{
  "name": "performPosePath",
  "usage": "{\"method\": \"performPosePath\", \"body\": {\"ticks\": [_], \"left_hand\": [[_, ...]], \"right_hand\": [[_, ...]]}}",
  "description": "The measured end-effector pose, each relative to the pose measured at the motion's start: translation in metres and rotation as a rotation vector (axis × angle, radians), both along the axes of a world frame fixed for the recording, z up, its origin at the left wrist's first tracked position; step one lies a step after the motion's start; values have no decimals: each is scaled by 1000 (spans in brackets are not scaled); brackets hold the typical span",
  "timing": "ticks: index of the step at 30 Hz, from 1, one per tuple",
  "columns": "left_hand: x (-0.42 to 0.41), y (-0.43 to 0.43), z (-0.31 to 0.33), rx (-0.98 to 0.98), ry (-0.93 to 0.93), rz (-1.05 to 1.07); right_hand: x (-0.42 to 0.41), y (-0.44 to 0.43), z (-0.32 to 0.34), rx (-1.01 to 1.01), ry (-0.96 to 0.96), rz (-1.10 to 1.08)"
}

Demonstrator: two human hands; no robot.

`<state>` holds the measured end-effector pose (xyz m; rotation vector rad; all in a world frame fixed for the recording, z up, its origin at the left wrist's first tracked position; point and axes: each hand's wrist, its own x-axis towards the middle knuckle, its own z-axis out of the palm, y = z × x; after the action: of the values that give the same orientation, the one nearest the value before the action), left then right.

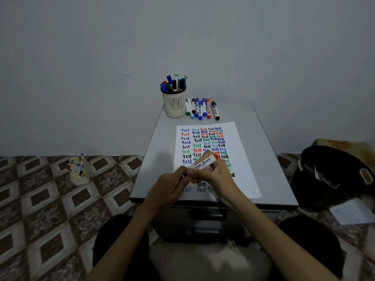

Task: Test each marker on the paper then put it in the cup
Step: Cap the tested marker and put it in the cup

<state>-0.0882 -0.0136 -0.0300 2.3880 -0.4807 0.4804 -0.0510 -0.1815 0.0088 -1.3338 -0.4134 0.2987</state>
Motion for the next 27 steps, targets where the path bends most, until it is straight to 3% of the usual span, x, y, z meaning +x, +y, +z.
{"method": "performPosePath", "body": {"ticks": [11, 17, 20, 23, 25, 27], "left_hand": [[2, 0, 0, -107, 5, 0], [7, 5, 3, -232, 6, 10], [6, 4, 4, -204, 15, -5], [5, 3, 5, -185, 19, 34], [5, 2, 4, -58, -4, 52], [7, 1, 3, 125, -5, 16]], "right_hand": [[4, 6, -3, 36, 91, -3], [10, 0, 6, -53, -97, -6], [12, -3, 6, -95, -115, -6], [19, -14, 4, 122, -6, -16], [24, -27, 7, 268, 84, -62], [27, -40, 8, 285, 112, -99]]}}
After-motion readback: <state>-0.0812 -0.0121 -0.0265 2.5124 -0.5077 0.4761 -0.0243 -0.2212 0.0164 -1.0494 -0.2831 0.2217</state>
